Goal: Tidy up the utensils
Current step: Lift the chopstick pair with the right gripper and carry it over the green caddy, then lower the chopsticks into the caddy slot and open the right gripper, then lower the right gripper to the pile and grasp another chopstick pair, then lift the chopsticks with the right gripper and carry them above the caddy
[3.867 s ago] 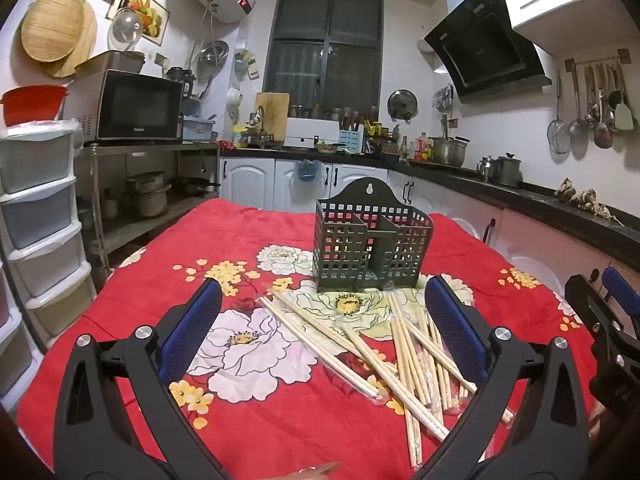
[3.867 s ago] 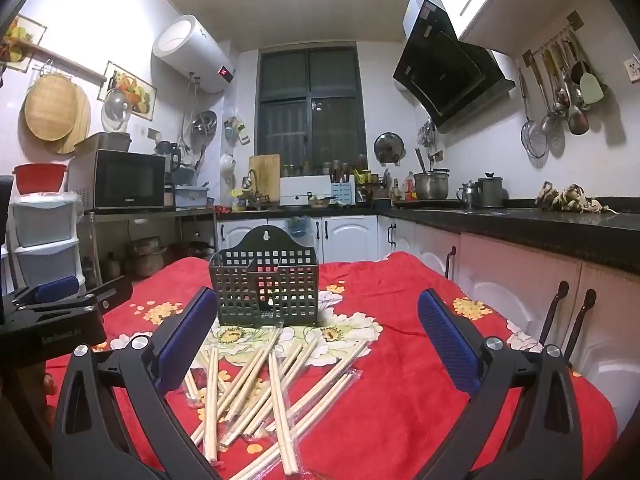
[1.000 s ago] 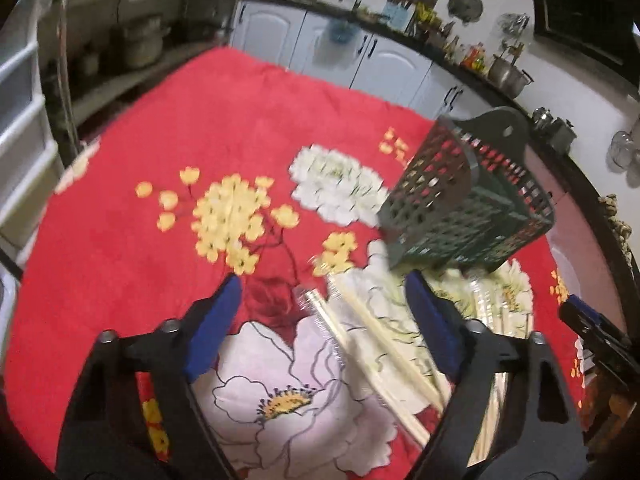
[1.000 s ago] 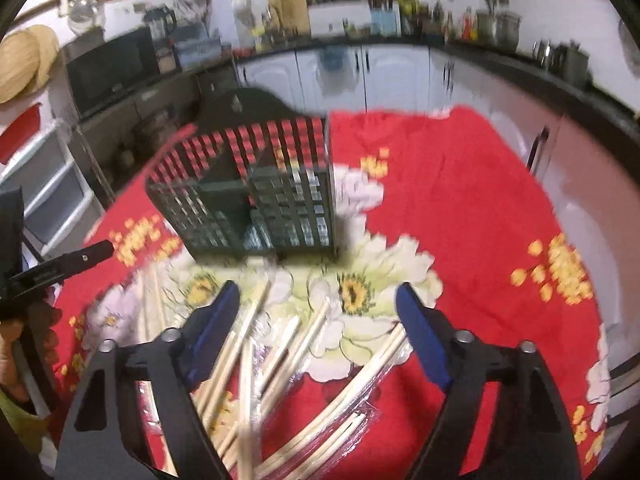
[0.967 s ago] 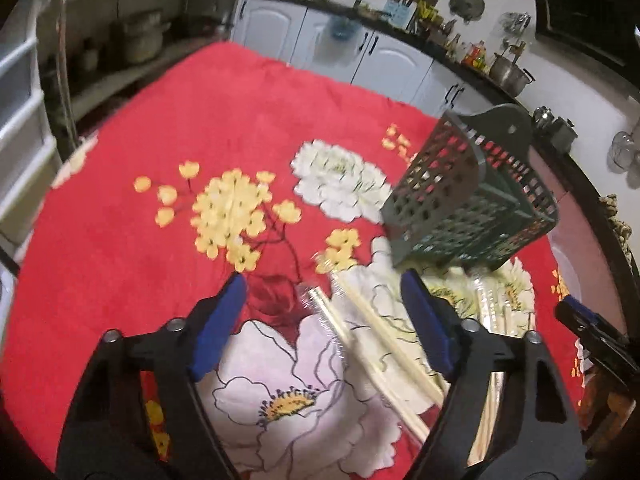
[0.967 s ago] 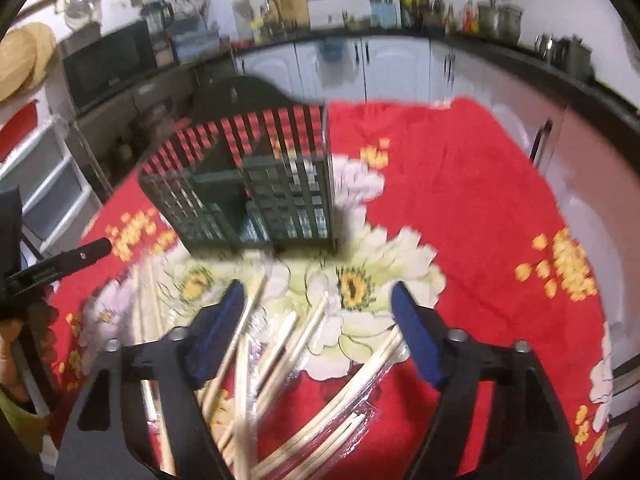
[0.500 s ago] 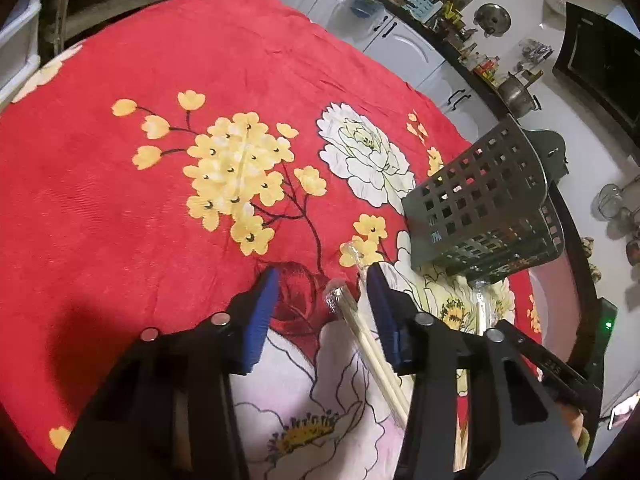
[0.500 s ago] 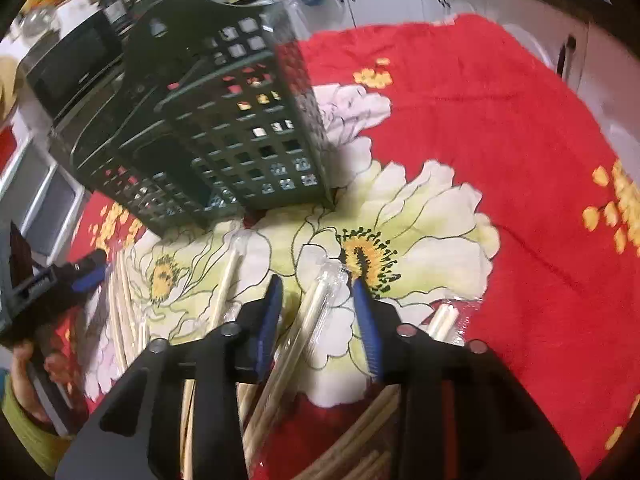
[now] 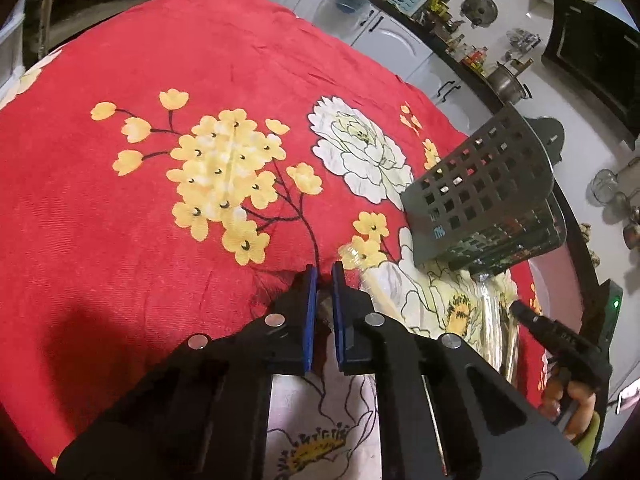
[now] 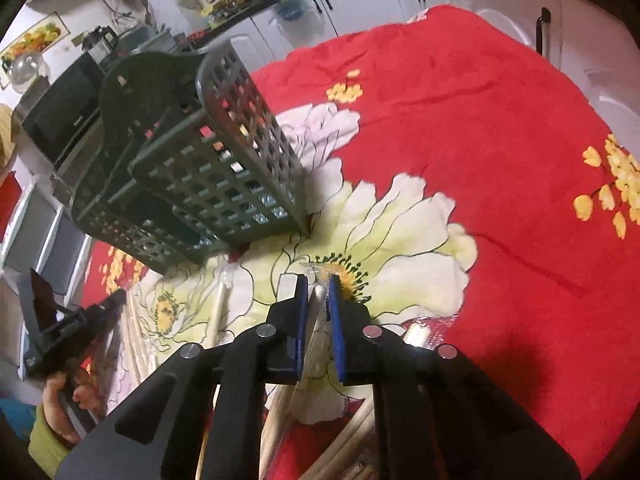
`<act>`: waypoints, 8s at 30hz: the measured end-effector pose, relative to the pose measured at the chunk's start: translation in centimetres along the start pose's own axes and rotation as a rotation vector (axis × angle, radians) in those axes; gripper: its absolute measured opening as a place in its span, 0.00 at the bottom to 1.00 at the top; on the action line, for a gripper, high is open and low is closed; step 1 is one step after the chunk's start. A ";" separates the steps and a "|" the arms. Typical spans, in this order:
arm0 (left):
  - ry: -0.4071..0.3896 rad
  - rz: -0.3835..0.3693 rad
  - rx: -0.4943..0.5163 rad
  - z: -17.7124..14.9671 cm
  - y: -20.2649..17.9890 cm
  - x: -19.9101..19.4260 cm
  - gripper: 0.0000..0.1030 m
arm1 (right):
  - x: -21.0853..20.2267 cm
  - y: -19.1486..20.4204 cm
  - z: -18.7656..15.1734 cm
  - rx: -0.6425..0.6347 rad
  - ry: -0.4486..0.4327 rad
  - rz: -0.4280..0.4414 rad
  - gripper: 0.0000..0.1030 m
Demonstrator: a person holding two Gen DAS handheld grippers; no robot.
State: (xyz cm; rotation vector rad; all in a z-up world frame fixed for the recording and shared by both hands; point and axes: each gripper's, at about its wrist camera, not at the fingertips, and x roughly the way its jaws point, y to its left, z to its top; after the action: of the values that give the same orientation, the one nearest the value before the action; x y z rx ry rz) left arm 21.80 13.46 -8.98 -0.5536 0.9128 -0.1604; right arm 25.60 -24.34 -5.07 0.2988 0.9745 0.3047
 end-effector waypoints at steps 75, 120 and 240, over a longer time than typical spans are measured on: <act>-0.425 -0.189 0.557 13.5 -27.8 -12.1 0.00 | -20.3 12.2 13.9 -0.342 -0.691 0.109 0.07; -0.446 -0.057 0.512 8.7 -19.7 -6.7 0.65 | -10.8 7.4 10.1 -0.246 -0.591 -0.034 0.51; -0.046 -0.191 0.540 -0.6 -18.4 -3.0 0.02 | -9.7 -0.4 1.4 -0.097 -0.228 0.149 0.06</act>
State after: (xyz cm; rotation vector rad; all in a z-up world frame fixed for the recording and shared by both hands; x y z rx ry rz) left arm 21.31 -1.27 2.38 -0.1391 0.7300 -0.5468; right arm 21.69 -28.61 2.85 0.3107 0.7119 0.4431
